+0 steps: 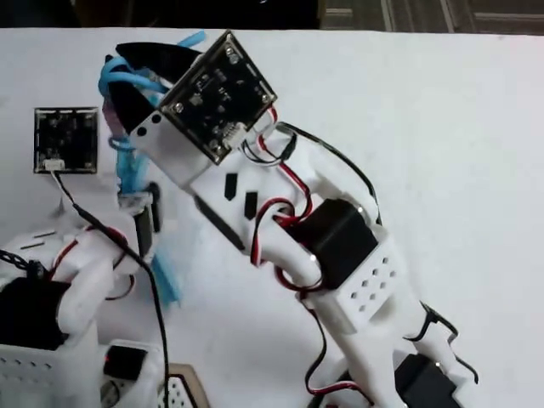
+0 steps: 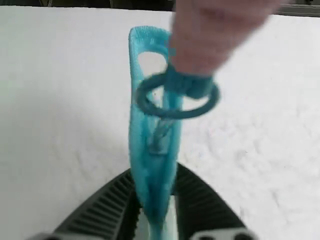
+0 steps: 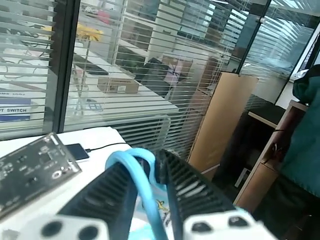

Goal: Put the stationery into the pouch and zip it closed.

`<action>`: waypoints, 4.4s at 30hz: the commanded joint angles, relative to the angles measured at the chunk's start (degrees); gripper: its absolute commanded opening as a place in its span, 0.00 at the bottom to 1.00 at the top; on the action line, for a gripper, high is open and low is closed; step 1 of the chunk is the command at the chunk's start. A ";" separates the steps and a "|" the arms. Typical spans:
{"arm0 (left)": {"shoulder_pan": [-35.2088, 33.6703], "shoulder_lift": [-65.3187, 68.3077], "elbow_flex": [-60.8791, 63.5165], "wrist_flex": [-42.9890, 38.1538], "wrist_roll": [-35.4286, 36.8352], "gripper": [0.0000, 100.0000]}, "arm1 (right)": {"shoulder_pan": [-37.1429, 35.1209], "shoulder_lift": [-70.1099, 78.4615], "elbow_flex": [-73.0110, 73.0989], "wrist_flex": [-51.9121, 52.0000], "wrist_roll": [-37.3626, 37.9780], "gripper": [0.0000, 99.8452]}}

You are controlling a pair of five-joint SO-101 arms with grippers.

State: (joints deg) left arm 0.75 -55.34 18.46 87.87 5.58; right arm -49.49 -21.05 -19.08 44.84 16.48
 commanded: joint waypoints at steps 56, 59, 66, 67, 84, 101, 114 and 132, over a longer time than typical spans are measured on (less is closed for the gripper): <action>0.57 -4.44 -40.79 14.51 -1.93 0.02 | 44.79 84.09 -68.84 -13.23 -2.37 0.02; 0.57 -4.09 -42.64 14.51 -1.93 0.02 | 44.35 82.77 -72.26 -8.40 -2.29 0.02; 0.48 -4.00 -42.46 14.42 -2.02 0.02 | 37.58 72.66 -75.60 17.80 2.02 0.02; 0.40 -4.00 -42.37 14.42 -2.11 0.02 | 36.00 71.16 -75.78 22.99 3.16 0.04; -0.04 -3.91 -16.88 -4.04 -5.27 0.02 | 22.73 45.67 -76.40 56.75 3.69 0.36; 4.53 1.45 -7.21 -8.79 -4.84 0.14 | 19.56 5.32 -31.21 56.75 -3.78 0.34; 9.10 1.36 -7.30 0.79 -4.84 0.24 | 17.19 -30.90 31.82 56.48 -9.85 0.36; 9.19 -17.45 -10.90 11.96 -15.21 0.15 | 37.41 -57.01 59.25 51.12 -9.67 0.22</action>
State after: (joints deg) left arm 9.98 -71.16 7.38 99.82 -7.60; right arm -14.95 -76.62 40.26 96.79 7.08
